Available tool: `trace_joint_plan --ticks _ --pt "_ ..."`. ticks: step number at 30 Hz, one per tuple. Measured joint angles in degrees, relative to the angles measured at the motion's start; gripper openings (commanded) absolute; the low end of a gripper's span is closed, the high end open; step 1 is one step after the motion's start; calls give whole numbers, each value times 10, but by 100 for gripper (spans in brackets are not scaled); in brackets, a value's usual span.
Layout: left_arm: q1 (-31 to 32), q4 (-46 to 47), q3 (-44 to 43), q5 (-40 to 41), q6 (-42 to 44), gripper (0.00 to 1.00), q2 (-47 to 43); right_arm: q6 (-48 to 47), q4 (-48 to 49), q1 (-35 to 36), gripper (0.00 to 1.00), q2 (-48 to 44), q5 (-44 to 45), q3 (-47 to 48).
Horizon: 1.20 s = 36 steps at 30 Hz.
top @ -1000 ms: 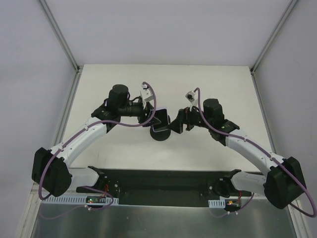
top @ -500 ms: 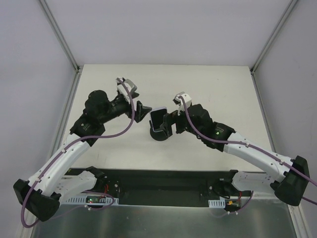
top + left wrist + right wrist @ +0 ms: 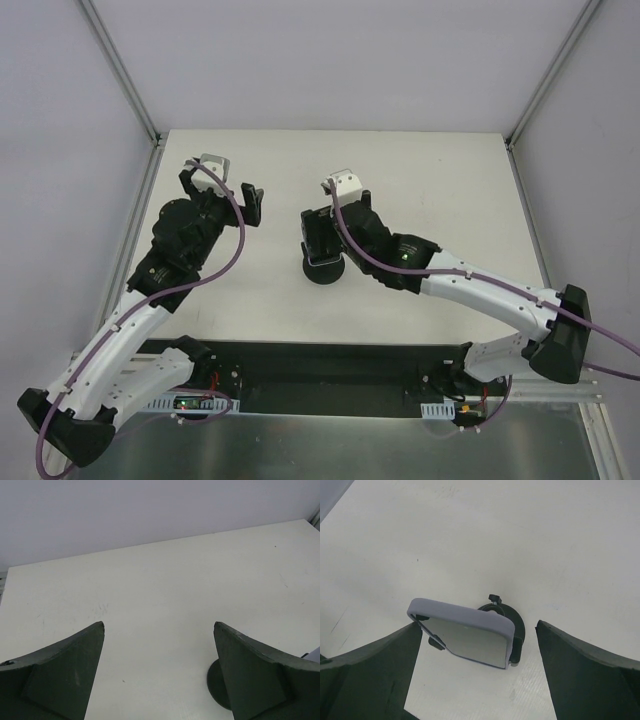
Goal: Place the phone on the phone stand
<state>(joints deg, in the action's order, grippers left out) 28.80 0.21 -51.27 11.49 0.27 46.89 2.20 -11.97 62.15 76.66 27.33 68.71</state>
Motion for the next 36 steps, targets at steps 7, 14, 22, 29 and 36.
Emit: trace_joint_plan --ticks 7,14,22,29,36 --pt "1 0 4 19 -9 89 -13 27 -24 19 100 37 48 37" --pt "2 0 6 26 -10 89 -16 38 -33 43 100 53 67 47" --pt "5 0 6 26 -10 89 -17 112 -111 62 99 114 156 133" --pt "6 0 6 28 -10 88 -17 148 -166 68 83 145 206 163" --pt "9 0 7 28 -10 88 -17 156 -175 69 81 148 222 166"
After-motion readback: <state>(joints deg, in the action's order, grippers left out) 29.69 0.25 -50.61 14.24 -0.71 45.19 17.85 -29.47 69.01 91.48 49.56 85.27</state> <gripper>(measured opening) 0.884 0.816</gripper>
